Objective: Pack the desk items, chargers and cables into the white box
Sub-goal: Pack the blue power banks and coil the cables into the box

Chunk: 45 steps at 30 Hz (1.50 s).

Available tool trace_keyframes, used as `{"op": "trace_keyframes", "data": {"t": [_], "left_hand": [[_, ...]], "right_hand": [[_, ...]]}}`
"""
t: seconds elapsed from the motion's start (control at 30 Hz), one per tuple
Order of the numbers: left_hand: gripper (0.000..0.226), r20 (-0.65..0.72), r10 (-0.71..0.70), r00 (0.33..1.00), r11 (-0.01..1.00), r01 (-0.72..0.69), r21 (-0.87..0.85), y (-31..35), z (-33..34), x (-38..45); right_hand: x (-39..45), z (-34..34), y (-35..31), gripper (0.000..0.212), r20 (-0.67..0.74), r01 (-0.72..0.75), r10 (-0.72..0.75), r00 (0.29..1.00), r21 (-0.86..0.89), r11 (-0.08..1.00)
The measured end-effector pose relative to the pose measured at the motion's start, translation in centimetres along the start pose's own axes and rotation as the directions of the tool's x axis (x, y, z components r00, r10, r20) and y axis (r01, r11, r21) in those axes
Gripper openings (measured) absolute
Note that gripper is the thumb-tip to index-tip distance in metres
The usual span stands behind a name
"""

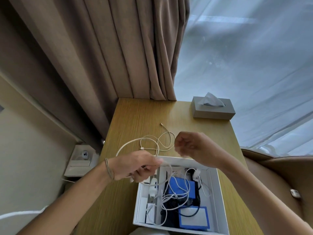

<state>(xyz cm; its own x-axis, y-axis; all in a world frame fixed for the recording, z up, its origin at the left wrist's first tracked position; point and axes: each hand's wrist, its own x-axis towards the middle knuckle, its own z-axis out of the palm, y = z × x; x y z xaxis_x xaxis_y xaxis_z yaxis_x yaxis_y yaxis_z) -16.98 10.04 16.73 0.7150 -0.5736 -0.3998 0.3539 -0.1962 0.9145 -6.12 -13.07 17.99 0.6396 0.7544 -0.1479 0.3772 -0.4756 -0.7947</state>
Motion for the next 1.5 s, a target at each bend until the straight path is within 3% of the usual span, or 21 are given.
{"op": "trace_keyframes", "data": {"t": [0.03, 0.07, 0.13, 0.2, 0.27, 0.4, 0.53, 0.6, 0.67, 0.73, 0.8, 0.87, 0.93, 1.03, 1.1, 1.2, 1.27, 1.43, 1.5], "left_hand": [[0.045, 0.022, 0.019, 1.000, 0.998, -0.018, -0.061, -0.3, 0.1, 0.1], [0.043, 0.050, 0.035, 0.998, 0.992, -0.029, -0.122, -0.6, 0.2, 0.3], [0.040, 0.122, 0.073, 0.990, 0.963, -0.038, -0.267, -0.9, 0.4, 0.5], [0.039, 0.173, 0.129, 0.977, 0.891, -0.037, -0.453, -1.1, 0.7, 0.7], [0.041, 0.166, 0.192, 0.967, 0.786, -0.051, -0.616, -1.3, 1.0, 1.0], [0.043, -0.032, 0.251, 0.968, 0.583, -0.177, -0.793, -2.1, 1.4, 1.5], [0.040, -0.301, 0.071, 0.951, 0.444, -0.301, -0.844, -3.7, 2.6, 2.6], [0.039, -0.427, -0.085, 0.900, 0.470, -0.342, -0.814, -5.0, 3.7, 3.6], [0.037, -0.555, -0.226, 0.801, 0.590, -0.341, -0.732, -6.4, 4.8, 4.7], [0.033, -0.688, -0.281, 0.669, 0.833, -0.187, -0.522, -7.2, 5.5, 5.4], [0.031, -0.784, -0.214, 0.583, 0.971, 0.037, -0.238, -7.9, 5.9, 6.2], [0.036, -0.824, -0.153, 0.545, 0.971, 0.236, -0.024, -8.8, 6.2, 7.1], [0.038, -0.853, -0.063, 0.518, 0.880, 0.432, 0.197, -9.8, 6.2, 8.0], [0.031, -0.826, 0.050, 0.562, 0.748, 0.527, 0.404, -11.1, 6.0, 9.5], [0.026, -0.793, 0.081, 0.604, 0.672, 0.554, 0.491, -11.7, 5.8, 10.4], [0.022, -0.767, 0.084, 0.637, 0.591, 0.588, 0.552, -12.4, 5.4, 11.1], [0.022, -0.752, 0.066, 0.656, 0.555, 0.602, 0.574, -12.9, 5.2, 11.3], [0.042, -0.716, 0.008, 0.698, 0.404, 0.652, 0.641, -12.8, 5.7, 11.2], [0.042, -0.710, 0.105, 0.696, 0.387, 0.629, 0.674, -11.7, 5.7, 10.5]], "right_hand": [[-0.3, 0.2, -0.1, 0.007, -0.047, 0.054, -0.050, 0.998, 0.092, 0.994], [-0.5, 0.3, -0.3, 0.023, -0.067, 0.110, -0.101, 0.993, 0.150, 0.982], [-0.8, 1.0, -0.6, 0.045, 0.051, 0.190, -0.206, 0.977, 0.220, 0.957], [-0.8, 2.6, -0.7, 0.056, 0.197, 0.174, -0.231, 0.953, 0.271, 0.947], [-0.8, 4.6, -0.1, 0.052, 0.211, 0.085, -0.183, 0.960, 0.403, 0.911], [-1.5, 7.4, 1.5, 0.022, 0.075, -0.046, -0.006, 0.997, 0.669, 0.742], [-2.2, 8.5, 2.9, 0.018, 0.151, -0.259, 0.233, 0.961, 0.790, 0.556], [-2.4, 8.8, 3.6, 0.017, 0.217, -0.351, 0.312, 0.925, 0.802, 0.484], [-2.4, 8.9, 4.3, 0.022, 0.245, -0.391, 0.378, 0.893, 0.838, 0.381], [-2.5, 8.8, 5.2, 0.024, 0.249, -0.404, 0.434, 0.866, 0.859, 0.314], [-2.5, 8.8, 6.1, 0.025, 0.269, -0.416, 0.469, 0.841, 0.876, 0.245], [-2.6, 9.0, 7.1, 0.024, 0.281, -0.426, 0.511, 0.812, 0.884, 0.192], [-2.5, 9.3, 8.1, 0.023, 0.264, -0.427, 0.568, 0.779, 0.887, 0.174], [-2.1, 10.2, 9.4, 0.021, 0.170, -0.421, 0.678, 0.715, 0.879, 0.223], [-1.8, 11.1, 10.0, 0.021, 0.069, -0.422, 0.729, 0.681, 0.851, 0.313], [-1.7, 12.3, 11.0, 0.023, -0.190, -0.509, 0.696, 0.692, 0.556, 0.658], [-1.8, 12.8, 11.5, 0.022, -0.293, -0.534, 0.598, 0.746, 0.272, 0.800], [-2.1, 13.0, 11.6, 0.022, -0.360, -0.486, 0.411, 0.838, -0.149, 0.861], [-2.0, 12.3, 10.9, 0.030, -0.378, -0.440, 0.342, 0.860, -0.212, 0.872]]}}
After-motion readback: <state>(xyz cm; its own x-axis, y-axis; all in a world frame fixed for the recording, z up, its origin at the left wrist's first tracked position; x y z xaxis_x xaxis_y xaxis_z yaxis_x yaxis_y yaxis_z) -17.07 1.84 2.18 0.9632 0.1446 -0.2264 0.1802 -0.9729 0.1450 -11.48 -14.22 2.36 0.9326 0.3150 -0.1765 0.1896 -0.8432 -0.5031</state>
